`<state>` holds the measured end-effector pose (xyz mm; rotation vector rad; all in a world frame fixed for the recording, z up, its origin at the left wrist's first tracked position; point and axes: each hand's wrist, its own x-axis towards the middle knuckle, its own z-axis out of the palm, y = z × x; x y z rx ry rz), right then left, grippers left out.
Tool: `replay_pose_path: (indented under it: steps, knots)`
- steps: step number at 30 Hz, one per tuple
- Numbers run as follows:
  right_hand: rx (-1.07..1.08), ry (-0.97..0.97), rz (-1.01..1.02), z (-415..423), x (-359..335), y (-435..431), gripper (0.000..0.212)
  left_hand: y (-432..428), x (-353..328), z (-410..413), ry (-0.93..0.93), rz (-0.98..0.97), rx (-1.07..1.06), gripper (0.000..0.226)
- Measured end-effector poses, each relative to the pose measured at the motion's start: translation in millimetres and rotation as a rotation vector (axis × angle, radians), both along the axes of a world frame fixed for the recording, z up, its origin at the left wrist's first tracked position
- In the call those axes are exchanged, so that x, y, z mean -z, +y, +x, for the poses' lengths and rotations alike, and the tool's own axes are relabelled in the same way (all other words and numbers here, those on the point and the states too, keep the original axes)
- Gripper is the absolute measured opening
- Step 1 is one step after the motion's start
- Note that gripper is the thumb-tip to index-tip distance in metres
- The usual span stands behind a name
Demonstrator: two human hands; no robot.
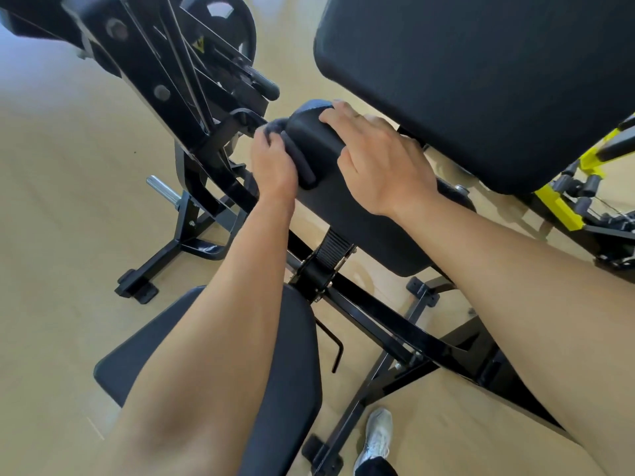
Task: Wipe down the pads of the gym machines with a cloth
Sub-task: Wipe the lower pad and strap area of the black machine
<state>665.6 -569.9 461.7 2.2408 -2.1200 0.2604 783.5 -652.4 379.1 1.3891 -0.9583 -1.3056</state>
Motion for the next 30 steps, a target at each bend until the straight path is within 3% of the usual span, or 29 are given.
replay_pose_path:
  steps: [4,7,10,14,16,21,26,28,30]
  knots:
    - [0.024,-0.016,0.024,1.6,-0.1,1.0,0.049,3.3,-27.7,0.9,-0.059,-0.265,0.115,0.030]
    - [0.032,-0.018,0.026,2.7,-0.8,0.4,0.050,4.4,-32.9,-0.6,-0.137,-0.345,0.154,0.027]
    - [0.040,-0.010,0.019,2.2,-1.5,1.3,0.050,-3.8,-22.3,2.0,-0.111,-0.250,0.144,0.027]
    - [0.067,0.001,0.019,4.7,-1.9,1.6,0.051,-10.3,16.8,18.0,-0.047,0.063,0.208,0.029]
    - [0.073,0.024,0.010,4.9,-1.0,1.3,0.051,-8.3,22.3,21.5,-0.060,0.089,0.259,0.030]
    - [0.082,0.049,-0.010,4.3,2.9,0.6,0.052,-18.5,-12.6,14.5,-0.052,-0.176,0.228,0.031]
    - [0.082,0.058,-0.005,1.2,7.0,-1.7,0.053,-2.8,-23.6,10.0,-0.238,-0.634,0.347,0.030]
    - [0.077,0.045,0.001,0.8,8.0,-1.9,0.052,-0.3,-11.8,10.3,-0.193,-0.633,0.302,0.028]
    - [0.068,0.056,-0.002,-0.4,9.4,-1.7,0.051,0.0,2.9,10.0,-0.160,-0.446,0.213,0.023]
